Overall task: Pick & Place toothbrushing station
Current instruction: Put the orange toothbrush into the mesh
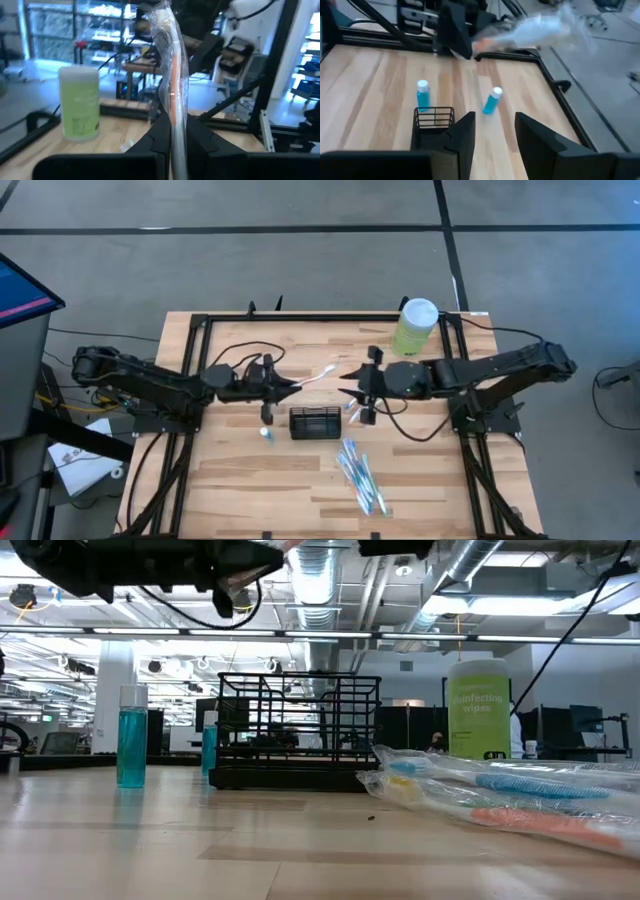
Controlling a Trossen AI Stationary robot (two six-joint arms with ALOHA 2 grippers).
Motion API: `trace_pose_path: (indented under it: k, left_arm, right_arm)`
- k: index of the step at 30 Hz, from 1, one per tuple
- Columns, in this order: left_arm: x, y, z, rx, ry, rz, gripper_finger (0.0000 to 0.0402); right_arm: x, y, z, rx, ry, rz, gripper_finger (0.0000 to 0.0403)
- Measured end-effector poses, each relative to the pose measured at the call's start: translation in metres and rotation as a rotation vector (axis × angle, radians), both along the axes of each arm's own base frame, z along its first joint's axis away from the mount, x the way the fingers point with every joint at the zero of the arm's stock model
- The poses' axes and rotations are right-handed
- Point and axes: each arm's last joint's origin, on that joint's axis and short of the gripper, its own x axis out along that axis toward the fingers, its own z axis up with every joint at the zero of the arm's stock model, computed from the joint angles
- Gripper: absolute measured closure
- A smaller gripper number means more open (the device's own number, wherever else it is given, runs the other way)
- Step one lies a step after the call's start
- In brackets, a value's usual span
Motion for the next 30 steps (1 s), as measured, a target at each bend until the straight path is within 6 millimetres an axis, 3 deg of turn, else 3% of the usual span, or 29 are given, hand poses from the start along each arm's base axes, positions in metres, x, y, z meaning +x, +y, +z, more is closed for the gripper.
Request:
trace_pose_path:
  k: [4,11,17,30]
  left_arm:
    - [0.000,-0.005,0.002,0.028,-0.018,-0.013,0.0384]
    - [0.000,-0.007,0.002,0.029,-0.020,-0.019,0.0384]
    - [0.000,-0.009,0.001,0.028,-0.017,-0.022,0.0384]
    - [0.000,-0.008,0.003,0.026,-0.030,-0.016,0.0384]
  right_arm:
    - [0.014,-0.004,0.001,0.049,-0.077,0.087,0.0275]
    - [0.032,-0.006,-0.015,0.046,-0.107,0.134,0.0275]
    - [0.027,-0.006,-0.043,0.069,-0.173,0.169,0.0275]
    - [0.011,-0.015,-0.059,0.115,-0.547,0.224,0.0275]
